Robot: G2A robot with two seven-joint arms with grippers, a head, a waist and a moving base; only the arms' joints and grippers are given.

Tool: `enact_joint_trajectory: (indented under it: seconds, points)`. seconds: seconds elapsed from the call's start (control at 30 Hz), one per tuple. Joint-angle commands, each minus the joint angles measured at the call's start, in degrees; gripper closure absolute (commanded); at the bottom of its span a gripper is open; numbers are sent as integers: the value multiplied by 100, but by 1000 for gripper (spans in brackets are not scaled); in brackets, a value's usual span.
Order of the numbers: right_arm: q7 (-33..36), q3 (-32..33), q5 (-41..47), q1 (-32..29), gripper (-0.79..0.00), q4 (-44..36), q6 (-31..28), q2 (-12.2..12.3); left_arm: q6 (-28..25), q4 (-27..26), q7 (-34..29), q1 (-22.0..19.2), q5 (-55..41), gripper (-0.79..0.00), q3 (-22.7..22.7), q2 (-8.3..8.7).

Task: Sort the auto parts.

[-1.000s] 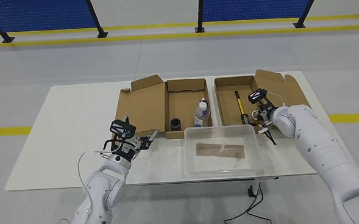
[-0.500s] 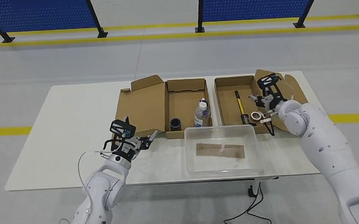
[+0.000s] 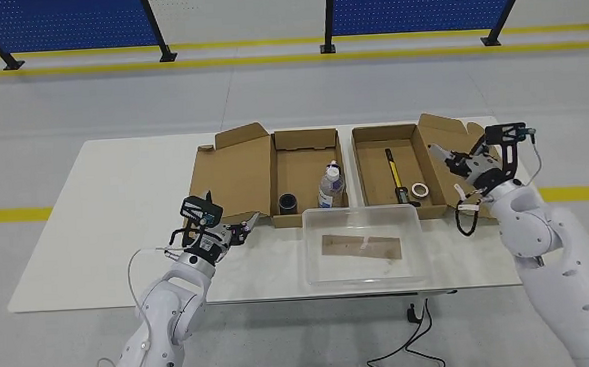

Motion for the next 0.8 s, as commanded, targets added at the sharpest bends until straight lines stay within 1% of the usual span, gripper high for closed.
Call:
enact_joint_trajectory:
  seconds: [0.0,0.07,0.27,0.5,0.77]
  points:
    - [-64,210,29,-389,-785,-374,177,15,0,0,0,0,0,-785,0,0]
    - [-120,404,-74,-766,-785,-753,383,31,0,0,0,0,0,-785,0,0]
    - [-155,398,-102,-819,-785,-790,390,26,0,0,0,0,0,-785,0,0]
    - [-470,296,-279,-1457,-785,-1356,898,-43,0,0,0,0,0,-785,0,0]
    - [-470,296,-279,-1457,-784,-1356,898,-43,0,0,0,0,0,-784,0,0]
